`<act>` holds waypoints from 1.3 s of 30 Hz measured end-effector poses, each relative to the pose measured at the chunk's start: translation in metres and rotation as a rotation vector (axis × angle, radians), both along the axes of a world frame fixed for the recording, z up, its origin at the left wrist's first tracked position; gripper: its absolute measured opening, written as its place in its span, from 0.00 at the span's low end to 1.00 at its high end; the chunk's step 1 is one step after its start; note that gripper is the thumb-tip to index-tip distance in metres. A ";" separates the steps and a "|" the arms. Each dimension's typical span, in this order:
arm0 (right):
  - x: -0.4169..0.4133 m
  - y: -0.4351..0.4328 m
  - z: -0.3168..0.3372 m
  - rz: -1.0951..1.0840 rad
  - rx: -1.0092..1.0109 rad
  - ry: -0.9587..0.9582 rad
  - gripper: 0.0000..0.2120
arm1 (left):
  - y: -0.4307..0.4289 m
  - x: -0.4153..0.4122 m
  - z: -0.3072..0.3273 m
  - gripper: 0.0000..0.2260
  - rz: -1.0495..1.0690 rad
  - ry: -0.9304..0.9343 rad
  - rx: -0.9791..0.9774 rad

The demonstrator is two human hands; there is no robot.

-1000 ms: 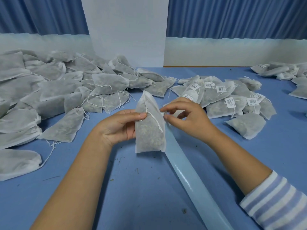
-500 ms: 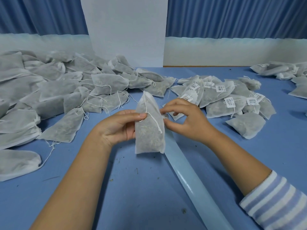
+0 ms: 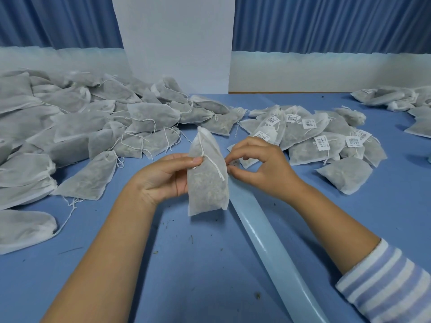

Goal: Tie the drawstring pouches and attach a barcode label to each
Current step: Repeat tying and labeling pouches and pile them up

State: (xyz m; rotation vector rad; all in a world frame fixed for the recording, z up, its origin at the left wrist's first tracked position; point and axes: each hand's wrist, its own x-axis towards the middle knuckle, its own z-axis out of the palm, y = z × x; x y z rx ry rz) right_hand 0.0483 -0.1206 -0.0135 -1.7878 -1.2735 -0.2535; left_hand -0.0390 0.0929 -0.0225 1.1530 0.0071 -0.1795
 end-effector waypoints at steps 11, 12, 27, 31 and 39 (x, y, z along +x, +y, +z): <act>-0.001 0.002 -0.003 -0.011 0.068 -0.048 0.06 | 0.001 -0.002 -0.003 0.35 0.040 0.045 -0.059; -0.002 0.002 -0.002 -0.003 0.066 -0.009 0.07 | 0.002 -0.001 -0.004 0.32 0.043 0.056 -0.045; 0.005 0.001 0.007 -0.040 0.263 0.546 0.14 | 0.008 -0.006 0.011 0.12 0.085 0.130 0.388; -0.003 0.007 0.002 -0.017 0.079 0.507 0.22 | 0.003 -0.009 0.018 0.18 0.089 0.089 0.478; -0.010 0.013 -0.001 0.088 0.132 0.569 0.27 | -0.010 -0.011 0.021 0.19 0.038 0.043 0.605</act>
